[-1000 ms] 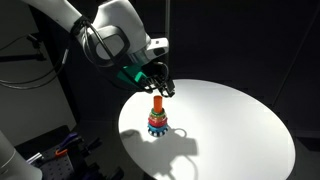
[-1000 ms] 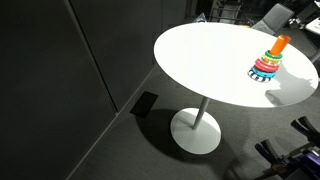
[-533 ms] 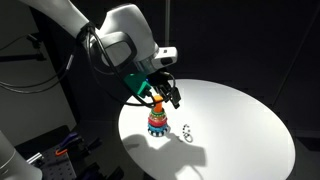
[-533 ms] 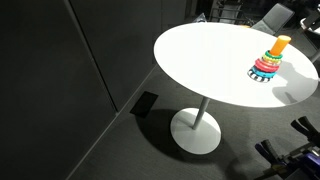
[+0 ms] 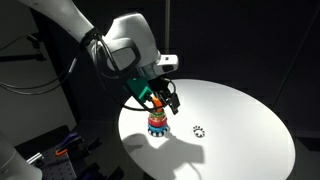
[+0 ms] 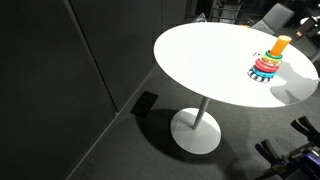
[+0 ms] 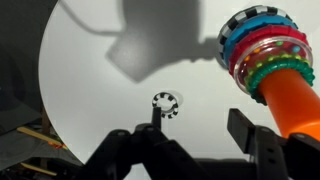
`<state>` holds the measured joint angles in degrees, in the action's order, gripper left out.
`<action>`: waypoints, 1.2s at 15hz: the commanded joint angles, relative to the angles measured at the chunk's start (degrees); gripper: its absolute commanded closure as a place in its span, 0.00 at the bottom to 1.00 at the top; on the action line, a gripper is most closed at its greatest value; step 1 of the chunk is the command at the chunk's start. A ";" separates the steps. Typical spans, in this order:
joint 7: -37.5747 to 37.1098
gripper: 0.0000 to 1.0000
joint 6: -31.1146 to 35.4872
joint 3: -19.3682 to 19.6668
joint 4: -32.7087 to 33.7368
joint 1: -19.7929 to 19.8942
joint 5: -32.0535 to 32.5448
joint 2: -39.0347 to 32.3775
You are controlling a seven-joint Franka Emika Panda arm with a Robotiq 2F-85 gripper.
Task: Move the orange stand to the left then put the stripped ring on the table
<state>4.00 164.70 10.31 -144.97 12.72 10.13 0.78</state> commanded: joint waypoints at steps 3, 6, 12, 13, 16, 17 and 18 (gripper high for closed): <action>4.12 0.00 -7.66 0.11 1.09 -1.40 -1.97 3.07; 9.36 0.00 -12.36 0.27 1.54 -2.22 -4.87 4.74; 20.92 0.00 -24.68 0.98 4.17 -3.49 -10.19 6.65; 21.74 0.00 -26.09 1.01 4.63 -3.46 -10.15 6.72; 22.14 0.00 -26.76 0.70 5.29 -3.70 -9.88 5.94; 20.05 0.00 -25.10 0.58 4.03 -3.43 -9.02 6.13; 20.09 0.00 -25.15 0.56 4.02 -3.49 -9.03 6.10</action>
